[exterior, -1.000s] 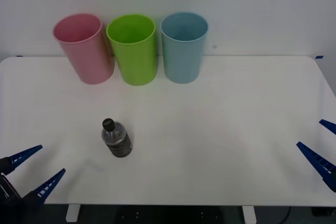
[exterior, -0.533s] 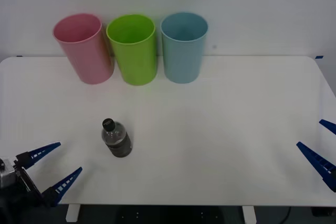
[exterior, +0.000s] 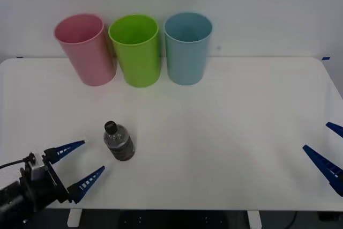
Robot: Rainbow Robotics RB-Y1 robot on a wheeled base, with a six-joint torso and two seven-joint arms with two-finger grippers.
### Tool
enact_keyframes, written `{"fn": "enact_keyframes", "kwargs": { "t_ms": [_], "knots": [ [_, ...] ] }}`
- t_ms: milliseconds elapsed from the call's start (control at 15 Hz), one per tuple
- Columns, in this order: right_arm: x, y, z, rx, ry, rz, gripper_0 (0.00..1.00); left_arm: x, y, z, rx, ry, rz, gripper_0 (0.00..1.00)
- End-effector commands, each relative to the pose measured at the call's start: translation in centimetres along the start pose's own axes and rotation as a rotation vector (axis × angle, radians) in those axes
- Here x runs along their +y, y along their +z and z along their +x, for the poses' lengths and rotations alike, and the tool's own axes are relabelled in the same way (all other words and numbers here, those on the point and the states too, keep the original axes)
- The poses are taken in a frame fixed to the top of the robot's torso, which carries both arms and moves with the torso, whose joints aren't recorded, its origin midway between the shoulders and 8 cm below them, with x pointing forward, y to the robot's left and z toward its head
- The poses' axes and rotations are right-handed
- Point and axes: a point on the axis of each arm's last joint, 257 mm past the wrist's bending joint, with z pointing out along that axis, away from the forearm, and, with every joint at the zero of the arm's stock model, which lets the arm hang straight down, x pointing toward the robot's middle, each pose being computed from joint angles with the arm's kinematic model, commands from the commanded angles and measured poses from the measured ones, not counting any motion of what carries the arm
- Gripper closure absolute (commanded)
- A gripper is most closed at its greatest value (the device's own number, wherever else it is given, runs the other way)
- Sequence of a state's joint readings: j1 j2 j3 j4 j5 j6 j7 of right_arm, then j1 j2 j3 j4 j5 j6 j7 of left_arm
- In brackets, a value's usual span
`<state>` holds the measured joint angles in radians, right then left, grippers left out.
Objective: Grasp the object on the table and drop it into the matching bin: aluminum can to the light blue bin, PET bottle to the pink bin.
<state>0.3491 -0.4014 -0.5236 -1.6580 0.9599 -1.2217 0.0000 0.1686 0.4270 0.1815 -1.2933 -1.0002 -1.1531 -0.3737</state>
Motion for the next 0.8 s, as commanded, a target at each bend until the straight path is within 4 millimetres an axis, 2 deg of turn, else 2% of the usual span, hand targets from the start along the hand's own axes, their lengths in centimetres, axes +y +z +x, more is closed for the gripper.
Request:
{"fn": "enact_keyframes", "kwargs": {
  "t_ms": [67,267,800],
  "knots": [
    [0.0,0.0,0.0,0.000,0.000,0.000,0.00,-0.6,1.8,0.0,-0.012,0.006,0.003,0.00],
    [0.0,0.0,0.0,0.000,0.000,0.000,0.00,-0.9,3.5,0.2,-0.010,0.024,0.002,0.00],
    [0.0,0.0,0.0,0.000,0.000,0.000,0.00,-0.8,6.6,0.7,0.000,0.032,0.021,0.00]
  ]
}}
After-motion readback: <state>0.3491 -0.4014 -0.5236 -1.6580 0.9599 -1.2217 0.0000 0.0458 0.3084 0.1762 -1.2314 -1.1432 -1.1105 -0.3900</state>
